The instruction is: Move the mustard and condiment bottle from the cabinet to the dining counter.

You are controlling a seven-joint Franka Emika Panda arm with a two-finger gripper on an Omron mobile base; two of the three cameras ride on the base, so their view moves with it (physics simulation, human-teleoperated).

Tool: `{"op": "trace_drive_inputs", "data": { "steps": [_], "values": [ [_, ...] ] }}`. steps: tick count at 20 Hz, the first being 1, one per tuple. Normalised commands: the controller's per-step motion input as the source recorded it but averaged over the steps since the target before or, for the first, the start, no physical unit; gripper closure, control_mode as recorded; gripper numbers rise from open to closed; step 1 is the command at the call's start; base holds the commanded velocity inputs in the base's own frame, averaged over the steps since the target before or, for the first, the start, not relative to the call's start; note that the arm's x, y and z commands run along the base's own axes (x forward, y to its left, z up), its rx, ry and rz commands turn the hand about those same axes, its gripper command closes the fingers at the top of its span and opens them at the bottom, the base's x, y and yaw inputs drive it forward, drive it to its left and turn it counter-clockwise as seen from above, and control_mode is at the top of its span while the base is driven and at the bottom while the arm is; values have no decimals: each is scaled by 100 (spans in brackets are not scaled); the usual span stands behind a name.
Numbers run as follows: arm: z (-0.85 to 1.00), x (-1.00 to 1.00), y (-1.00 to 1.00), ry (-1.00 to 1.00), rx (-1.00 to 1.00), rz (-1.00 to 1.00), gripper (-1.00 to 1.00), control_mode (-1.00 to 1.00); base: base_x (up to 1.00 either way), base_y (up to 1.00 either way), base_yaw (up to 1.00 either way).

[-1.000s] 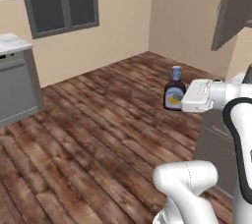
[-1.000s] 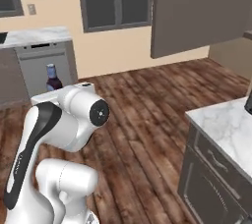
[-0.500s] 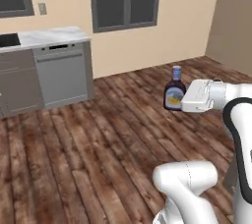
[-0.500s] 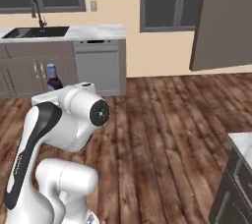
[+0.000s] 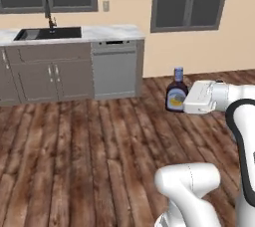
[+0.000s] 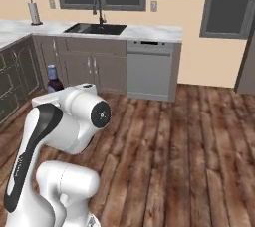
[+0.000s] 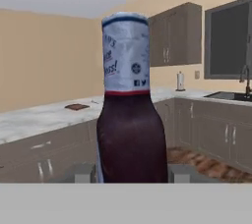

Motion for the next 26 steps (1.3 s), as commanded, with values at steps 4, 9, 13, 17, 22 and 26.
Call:
{"op": "trace_drive_inputs", "data": {
  "steps": [4, 9, 13, 17, 22, 26],
  "values": [
    [0, 0, 0, 0, 0, 0, 100, 100, -14, 0, 47],
    [0, 0, 0, 0, 0, 0, 100, 100, -11, 0, 47],
    [0, 0, 0, 0, 0, 0, 100, 100, -7, 0, 47],
    [0, 0, 0, 0, 0, 0, 100, 100, -6, 0, 47],
    [0, 0, 0, 0, 0, 0, 100, 100, -5, 0, 47],
    [0, 0, 0, 0, 0, 0, 100, 100, -9, 1, 45]
  ]
}}
